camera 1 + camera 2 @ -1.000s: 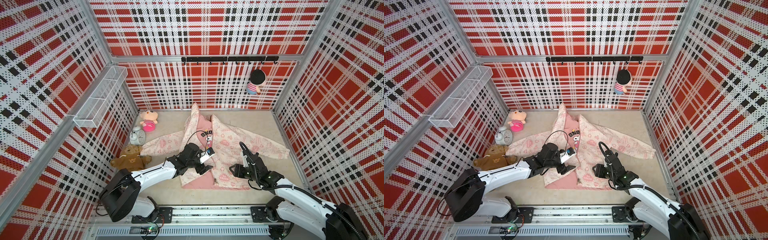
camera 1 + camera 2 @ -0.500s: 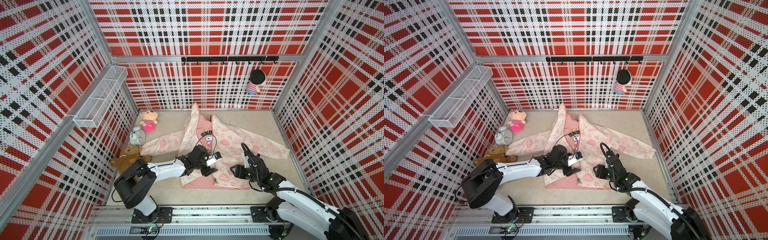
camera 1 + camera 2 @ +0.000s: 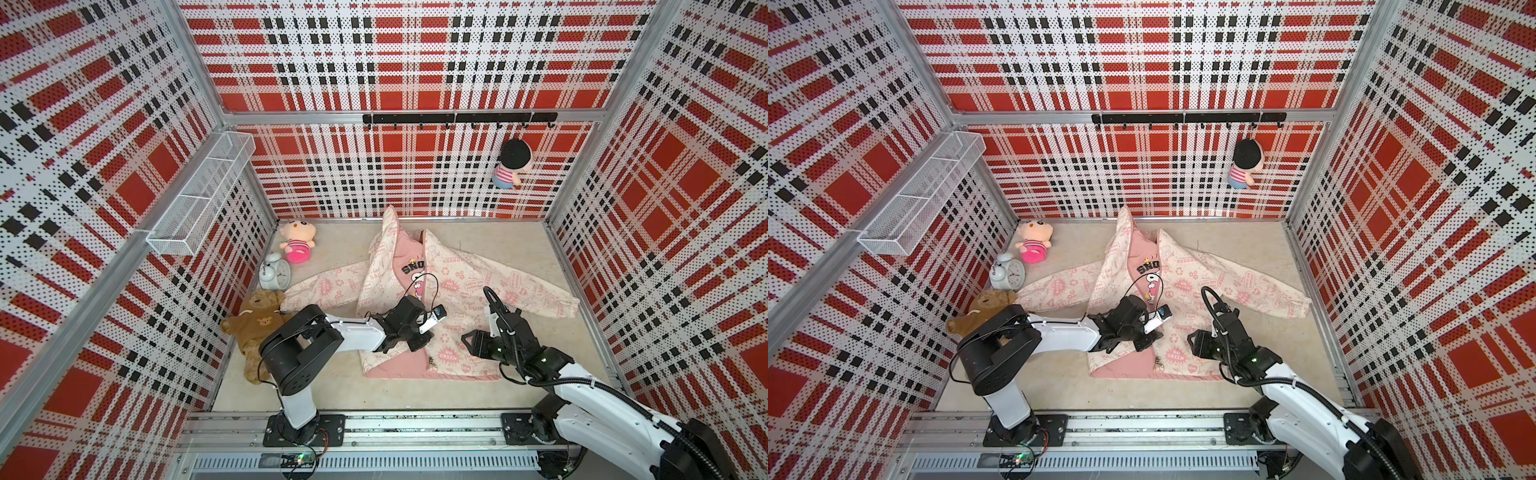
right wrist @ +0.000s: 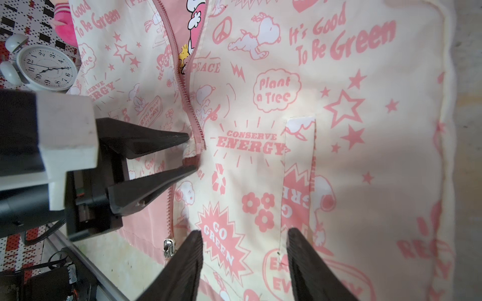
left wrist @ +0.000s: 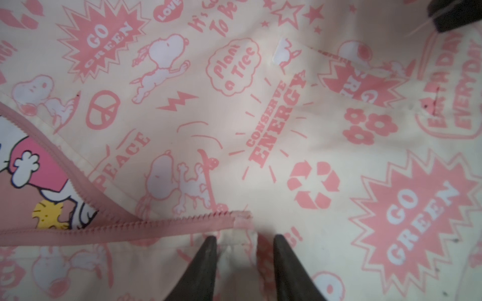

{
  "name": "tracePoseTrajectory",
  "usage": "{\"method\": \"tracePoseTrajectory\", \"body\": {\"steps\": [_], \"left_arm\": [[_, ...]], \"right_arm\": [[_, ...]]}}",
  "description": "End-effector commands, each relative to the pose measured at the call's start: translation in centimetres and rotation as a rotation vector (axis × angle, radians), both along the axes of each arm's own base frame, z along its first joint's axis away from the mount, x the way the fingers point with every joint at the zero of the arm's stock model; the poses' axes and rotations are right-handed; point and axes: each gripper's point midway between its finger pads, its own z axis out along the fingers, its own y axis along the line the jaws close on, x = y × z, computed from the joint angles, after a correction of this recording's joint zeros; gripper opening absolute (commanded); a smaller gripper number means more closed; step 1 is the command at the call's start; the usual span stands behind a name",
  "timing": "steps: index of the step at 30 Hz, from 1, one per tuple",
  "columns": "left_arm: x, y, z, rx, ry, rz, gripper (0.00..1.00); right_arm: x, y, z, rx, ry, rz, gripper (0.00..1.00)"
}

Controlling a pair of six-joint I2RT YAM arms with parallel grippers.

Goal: Unzip the jacket
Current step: Smooth out the jacket at the center of the board.

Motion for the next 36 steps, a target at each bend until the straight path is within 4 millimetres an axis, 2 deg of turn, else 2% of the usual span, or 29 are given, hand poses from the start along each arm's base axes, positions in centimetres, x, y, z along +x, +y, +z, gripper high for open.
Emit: {"method": "tracePoseTrajectory", "body": {"steps": [1,6,9,12,16,18,20,22,23,24,26,28,30,31,32,33,35,36], "left_arm": [[1.1,-0.3,0.7,-0.008,-0.033,0.034,0.30],[1.2,0.1,1.8,-0.020,-0.043,0.057,0.11],[0.5,0.3,4.4,-0.075,-0.060,0.051,0.00],[-1.1,0.6,8.2,-0.130,-0.098,0.013,0.00],[-4.9,1.2,12.0,-0.188,-0.070,-0.099,0.00],[-7.2,1.6,12.9,-0.202,-0.031,-0.158,0.00],[-9.3,1.8,13.0,-0.206,0.033,-0.208,0.00],[-11.2,1.9,11.9,-0.179,0.105,-0.236,0.00],[-12.3,1.9,11.2,-0.165,0.150,-0.257,0.02],[-13.1,1.9,10.5,-0.151,0.185,-0.267,0.11],[-14.2,1.9,9.4,-0.126,0.225,-0.279,0.19],[-14.7,1.7,9.5,-0.132,0.232,-0.282,0.29],[-14.9,1.6,10.7,-0.167,0.223,-0.276,0.34],[-14.6,1.7,11.4,-0.180,0.201,-0.254,0.42],[-14.1,2.0,12.4,-0.198,0.164,-0.230,0.76],[-13.2,2.3,13.6,-0.215,0.108,-0.191,0.98],[-11.2,3.2,16.6,-0.272,-0.025,-0.109,0.98],[-9.5,4.0,18.4,-0.307,-0.123,-0.033,0.98]], "right_arm": [[0.0,-0.6,-0.3,-0.010,-0.004,-0.023,0.55],[0.1,-0.6,-0.2,-0.010,-0.004,-0.025,0.55],[0.1,-0.5,-0.1,-0.016,-0.004,-0.020,0.55],[0.2,-0.5,0.2,-0.023,-0.008,-0.014,0.55],[0.4,-0.5,0.4,-0.038,-0.014,-0.008,0.55],[0.5,-0.6,0.5,-0.044,-0.017,-0.009,0.55],[0.7,-0.5,0.8,-0.047,-0.024,-0.010,0.55],[0.9,-0.5,1.0,-0.051,-0.030,-0.008,0.55],[1.0,-0.4,1.2,-0.051,-0.034,-0.009,0.55],[1.1,-0.4,1.3,-0.053,-0.036,-0.009,0.55],[1.3,-0.4,1.6,-0.059,-0.039,-0.013,0.55],[1.4,-0.4,1.8,-0.058,-0.041,-0.016,0.55],[1.4,-0.7,1.9,-0.067,-0.043,-0.027,0.55],[1.5,-0.7,1.9,-0.071,-0.046,-0.030,0.55],[1.6,-0.8,2.1,-0.075,-0.051,-0.033,0.55],[1.9,-0.8,2.4,-0.081,-0.062,-0.034,0.56],[2.8,-0.8,3.3,-0.106,-0.089,-0.041,0.57],[3.5,-0.7,3.8,-0.122,-0.108,-0.041,0.59]]}}
